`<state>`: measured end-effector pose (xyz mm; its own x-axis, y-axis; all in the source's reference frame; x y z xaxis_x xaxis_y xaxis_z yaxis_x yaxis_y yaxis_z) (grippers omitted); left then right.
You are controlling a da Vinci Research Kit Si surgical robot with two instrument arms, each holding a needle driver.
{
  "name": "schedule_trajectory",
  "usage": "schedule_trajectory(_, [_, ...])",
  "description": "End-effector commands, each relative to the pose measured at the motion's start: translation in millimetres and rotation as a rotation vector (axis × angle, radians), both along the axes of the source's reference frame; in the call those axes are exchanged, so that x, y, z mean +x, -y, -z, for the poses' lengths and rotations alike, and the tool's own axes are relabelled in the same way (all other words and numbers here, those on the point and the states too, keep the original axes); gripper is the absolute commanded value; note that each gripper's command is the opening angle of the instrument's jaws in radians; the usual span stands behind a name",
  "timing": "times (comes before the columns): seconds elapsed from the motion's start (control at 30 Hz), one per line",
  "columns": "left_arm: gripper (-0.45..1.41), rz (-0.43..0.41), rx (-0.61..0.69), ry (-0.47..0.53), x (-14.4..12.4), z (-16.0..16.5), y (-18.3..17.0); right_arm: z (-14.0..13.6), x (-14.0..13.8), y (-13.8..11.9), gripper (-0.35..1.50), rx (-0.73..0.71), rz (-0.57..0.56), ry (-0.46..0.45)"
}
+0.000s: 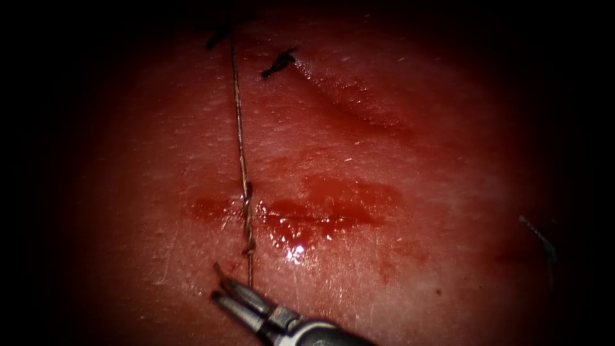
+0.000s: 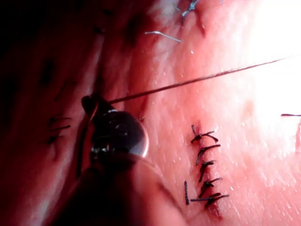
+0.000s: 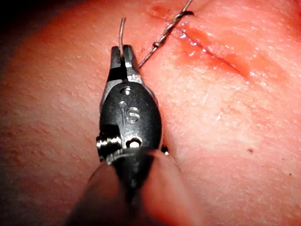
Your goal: Wound Closure
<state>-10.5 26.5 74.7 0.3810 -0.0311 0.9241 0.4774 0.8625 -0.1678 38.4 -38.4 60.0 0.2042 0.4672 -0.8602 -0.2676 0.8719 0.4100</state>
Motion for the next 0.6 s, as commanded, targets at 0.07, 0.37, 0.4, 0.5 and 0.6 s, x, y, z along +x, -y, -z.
schedule_trajectory(0.07, [-0.45,0.008,-0.011,-0.001,-0.7,0.0,-0.9,-0.4,0.9,1.2,-0.35,0.014,0.004,-0.006])
schedule_trajectory(0.37, [-0.45,0.011,-0.039,-0.017,-0.7,0.0,-1.3,-0.4,1.1,2.5,-0.35,0.073,0.021,0.007])
schedule_trajectory(0.4, [-0.45,0.011,-0.039,-0.017,-0.7,0.0,-1.3,-0.4,1.1,2.5,-0.35,0.073,0.021,0.007])
schedule_trajectory(0.5, [-0.45,0.016,-0.047,-0.025,-0.6,0.1,-1.5,-0.1,1.1,2.8,-0.35,0.100,0.027,0.014])
schedule_trajectory(0.6, [-0.45,0.015,-0.050,-0.030,-0.6,0.1,-1.5,0.0,1.2,3.5,-0.35,0.147,0.031,0.022])
